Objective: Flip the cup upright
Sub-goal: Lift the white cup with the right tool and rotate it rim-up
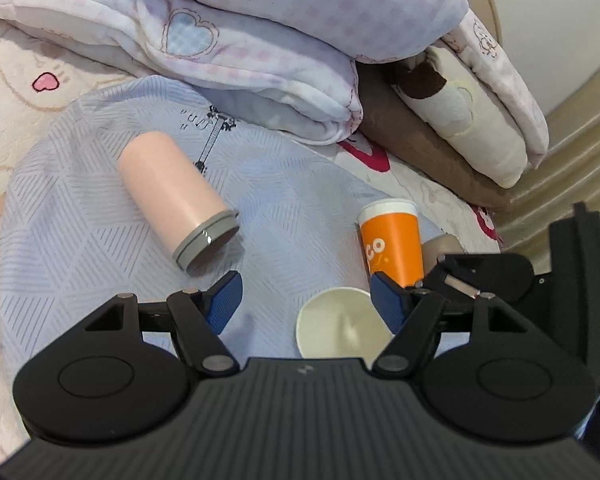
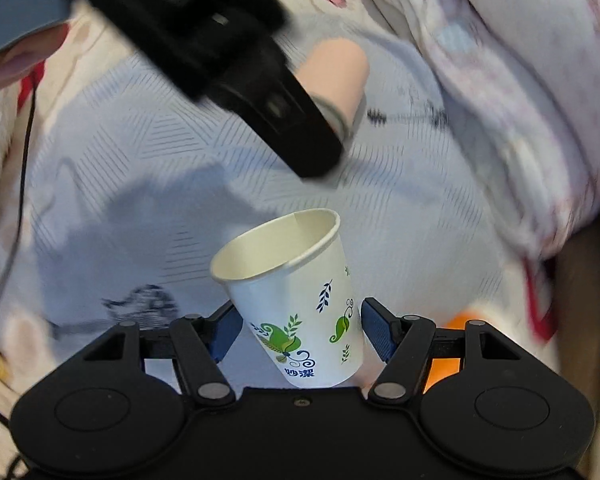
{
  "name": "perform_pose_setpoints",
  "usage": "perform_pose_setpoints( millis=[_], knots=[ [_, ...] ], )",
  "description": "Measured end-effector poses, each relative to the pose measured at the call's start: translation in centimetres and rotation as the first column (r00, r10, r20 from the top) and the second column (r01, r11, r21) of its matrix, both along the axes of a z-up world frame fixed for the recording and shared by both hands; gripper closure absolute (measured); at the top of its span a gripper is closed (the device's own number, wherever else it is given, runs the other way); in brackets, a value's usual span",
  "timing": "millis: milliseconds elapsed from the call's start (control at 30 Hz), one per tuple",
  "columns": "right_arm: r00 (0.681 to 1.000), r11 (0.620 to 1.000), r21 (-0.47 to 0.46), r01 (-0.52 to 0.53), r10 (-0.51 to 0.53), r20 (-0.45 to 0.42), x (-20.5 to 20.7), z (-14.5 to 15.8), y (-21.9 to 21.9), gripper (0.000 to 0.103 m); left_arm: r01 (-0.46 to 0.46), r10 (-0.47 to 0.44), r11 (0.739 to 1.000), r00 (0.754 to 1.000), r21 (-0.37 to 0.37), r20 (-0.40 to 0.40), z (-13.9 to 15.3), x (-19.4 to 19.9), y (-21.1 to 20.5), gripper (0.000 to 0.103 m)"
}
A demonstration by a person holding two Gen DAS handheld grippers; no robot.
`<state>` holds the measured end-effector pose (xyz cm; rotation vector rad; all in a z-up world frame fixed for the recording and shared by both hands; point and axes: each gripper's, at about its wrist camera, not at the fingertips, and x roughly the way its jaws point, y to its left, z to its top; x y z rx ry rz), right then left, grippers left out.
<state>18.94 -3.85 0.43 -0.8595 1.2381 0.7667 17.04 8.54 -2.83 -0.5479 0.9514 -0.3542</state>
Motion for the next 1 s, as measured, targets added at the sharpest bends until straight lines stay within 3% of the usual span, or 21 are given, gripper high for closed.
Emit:
perform_pose_setpoints(
  millis=[67, 133, 233, 367, 467, 567, 733, 1000],
  knots=[
    [0.993, 0.994, 0.002, 0.105, -0.105, -0.052, 0.2, -0.3, -0.4, 0.033, 0.012, -0.012, 1.0, 1.0, -0.004, -0.022, -0.1, -0.6, -0.1, 0.033],
    [0.966, 0.972, -0.01, 0.234, -0.233, -0.115, 0.7, -0.8, -1.2, 0.033, 0.035, -0.036, 0.999, 0.998, -0.023, -0.048, -0.4, -1.0, -0.5, 0.033],
    [0.907, 0.923, -0.025, 0.384, -0.382, -0.175, 0.0, -1.2, -2.2, 0.033, 0.087, -0.09, 0.996, 0.993, -0.037, -0.079, -1.1, -1.3, -1.5, 0.033],
    [0.841, 0.864, -0.02, 0.502, -0.494, -0.222, -0.1, -1.5, -3.6, 0.033, 0.116, -0.122, 0.992, 0.982, -0.053, -0.142, -2.5, -1.3, -2.8, 0.033],
    [0.757, 0.79, 0.011, 0.614, -0.584, -0.291, -0.3, -1.6, -5.1, 0.033, 0.126, -0.143, 0.986, 0.977, -0.111, -0.157, -2.9, -1.5, -3.3, 0.033],
    [0.678, 0.716, 0.018, 0.698, -0.651, -0.342, -0.6, -1.9, -6.5, 0.033, 0.141, -0.163, 0.98, 0.974, -0.141, -0.156, -3.0, -1.9, -3.8, 0.033],
    [0.574, 0.613, 0.033, 0.789, -0.719, -0.392, -0.8, -2.6, -8.5, 0.033, 0.148, -0.193, 0.966, 0.959, -0.213, -0.21, -4.1, -2.3, -4.7, 0.033],
    [0.495, 0.534, 0.046, 0.844, -0.744, -0.45, -1.8, -4.3, -9.3, 0.033, 0.133, -0.207, 0.951, 0.945, -0.28, -0.254, -5.7, -2.1, -5.6, 0.04]
  ],
)
